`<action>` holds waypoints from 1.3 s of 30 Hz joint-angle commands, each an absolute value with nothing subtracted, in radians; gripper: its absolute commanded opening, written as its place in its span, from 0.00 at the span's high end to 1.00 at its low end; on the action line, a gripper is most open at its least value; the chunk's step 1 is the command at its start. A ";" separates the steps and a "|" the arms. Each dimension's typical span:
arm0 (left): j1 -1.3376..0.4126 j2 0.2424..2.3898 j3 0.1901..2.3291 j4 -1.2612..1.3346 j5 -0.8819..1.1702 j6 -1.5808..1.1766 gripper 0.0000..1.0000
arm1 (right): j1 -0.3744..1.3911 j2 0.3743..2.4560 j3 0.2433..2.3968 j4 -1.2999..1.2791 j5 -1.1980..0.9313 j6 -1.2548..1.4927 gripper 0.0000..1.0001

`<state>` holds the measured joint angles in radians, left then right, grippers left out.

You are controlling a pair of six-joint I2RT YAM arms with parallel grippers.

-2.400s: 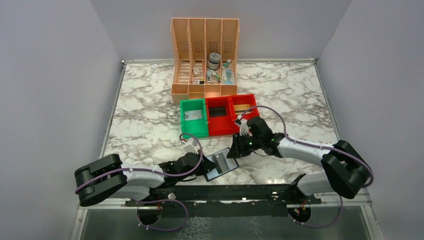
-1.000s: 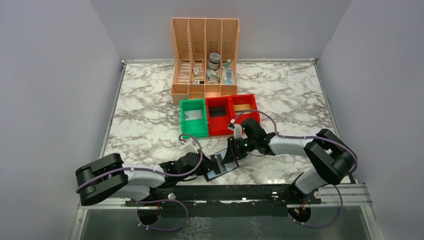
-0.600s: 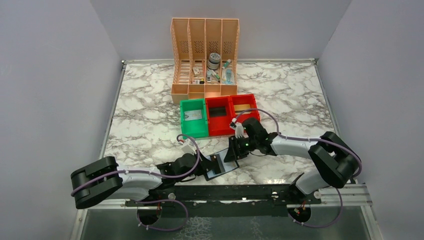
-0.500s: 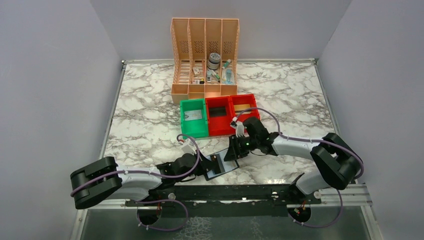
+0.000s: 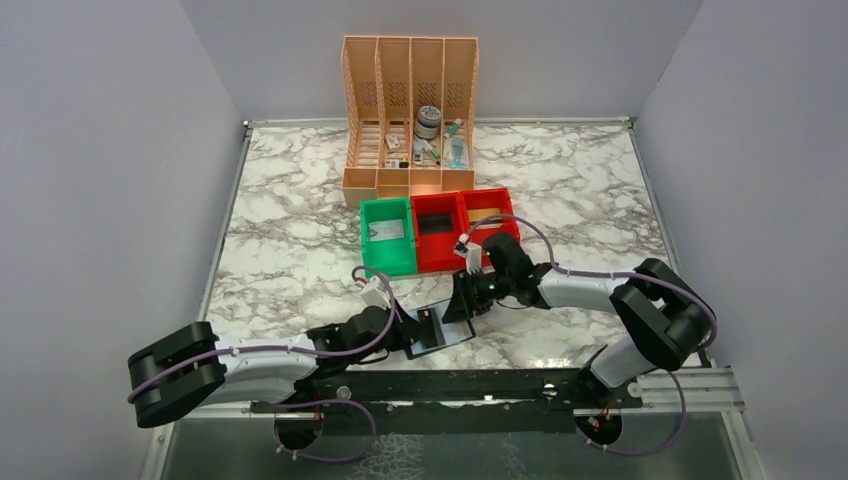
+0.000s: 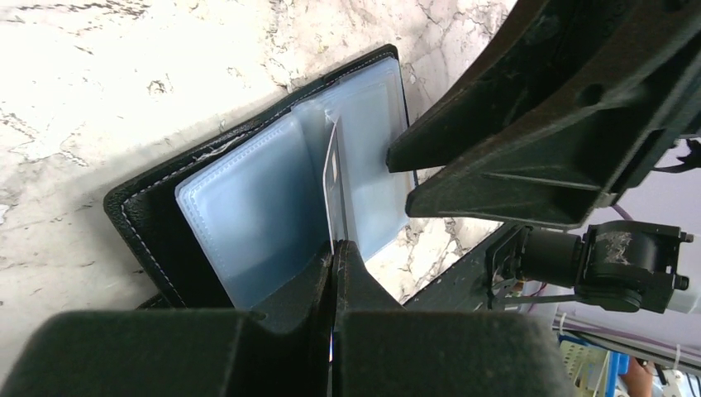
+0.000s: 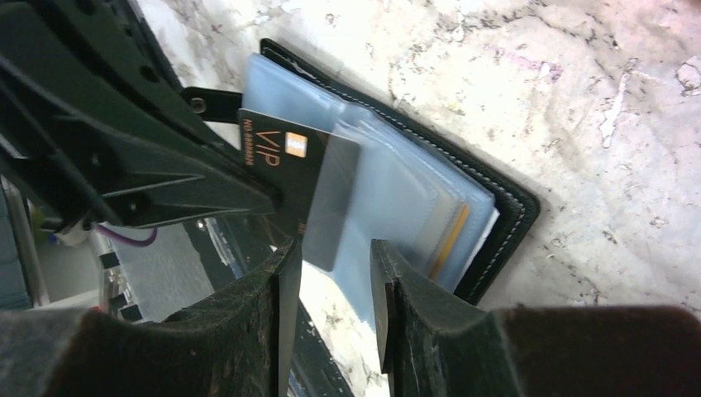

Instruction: Take the credit cards out of the card holder

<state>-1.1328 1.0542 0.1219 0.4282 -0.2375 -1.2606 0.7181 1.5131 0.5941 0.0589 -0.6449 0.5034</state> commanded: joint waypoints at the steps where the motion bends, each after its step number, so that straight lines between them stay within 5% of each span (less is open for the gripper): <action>1: -1.136 1.012 0.143 0.289 -0.293 -1.229 1.00 | 0.716 1.554 0.623 0.061 -0.648 0.472 0.63; 9: -1.137 0.917 0.147 0.179 -0.322 -1.217 1.00 | 0.716 1.559 0.626 -0.004 -0.502 0.478 0.63; 29: -1.137 0.903 0.174 0.164 -0.345 -1.230 1.00 | 0.726 1.515 0.464 0.367 -0.799 0.638 0.62; 39: -1.137 0.888 0.210 0.117 -0.339 -1.203 1.00 | 0.726 1.445 0.469 0.152 -0.431 0.615 0.63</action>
